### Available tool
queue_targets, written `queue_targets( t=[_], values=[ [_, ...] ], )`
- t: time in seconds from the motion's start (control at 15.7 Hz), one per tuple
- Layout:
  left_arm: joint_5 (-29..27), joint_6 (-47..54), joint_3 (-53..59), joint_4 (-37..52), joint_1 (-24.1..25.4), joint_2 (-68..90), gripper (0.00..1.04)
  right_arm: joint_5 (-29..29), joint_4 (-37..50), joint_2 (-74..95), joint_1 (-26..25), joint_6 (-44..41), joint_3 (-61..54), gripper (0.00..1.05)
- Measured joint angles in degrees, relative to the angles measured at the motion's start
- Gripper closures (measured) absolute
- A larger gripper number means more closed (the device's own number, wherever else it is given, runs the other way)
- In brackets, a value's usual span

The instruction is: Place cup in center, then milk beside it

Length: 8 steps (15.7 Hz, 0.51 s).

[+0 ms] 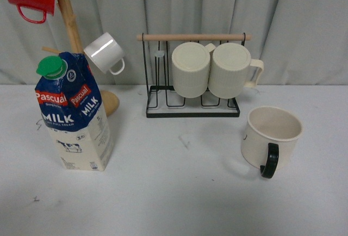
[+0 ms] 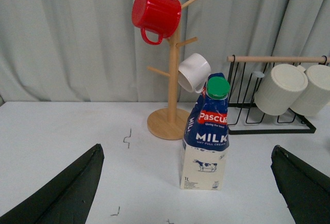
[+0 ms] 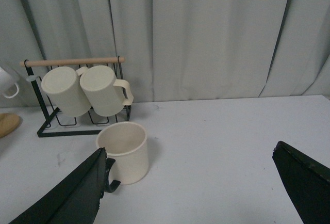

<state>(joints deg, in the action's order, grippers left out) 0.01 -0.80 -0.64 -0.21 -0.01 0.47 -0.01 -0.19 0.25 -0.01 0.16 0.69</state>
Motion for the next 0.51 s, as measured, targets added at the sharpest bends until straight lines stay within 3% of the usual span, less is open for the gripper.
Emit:
queue_targets(
  t=[0.32,0.38,0.45,0.51],
  values=[
    [0.00,-0.02,0.00,0.00,0.00,0.00,0.07,-0.04,-0.04,0.00,-0.02,-0.04,0.00,0.07],
    [-0.17,-0.02,0.00,-0.02,0.00,0.00,0.07,-15.02,-3.63,6.45,-6.49,-5.44,2.25,0.07],
    [0.09,0.00,0.00,0.09,0.00,0.00,0.07,-29.11,3.08,19.93,-14.27,-11.52,5.51,0.07],
    [-0.09,0.00,0.00,0.00,0.00,0.00,0.07,-39.89,16.79,34.73,-14.49,-13.81,8.90,0.07]
  ],
)
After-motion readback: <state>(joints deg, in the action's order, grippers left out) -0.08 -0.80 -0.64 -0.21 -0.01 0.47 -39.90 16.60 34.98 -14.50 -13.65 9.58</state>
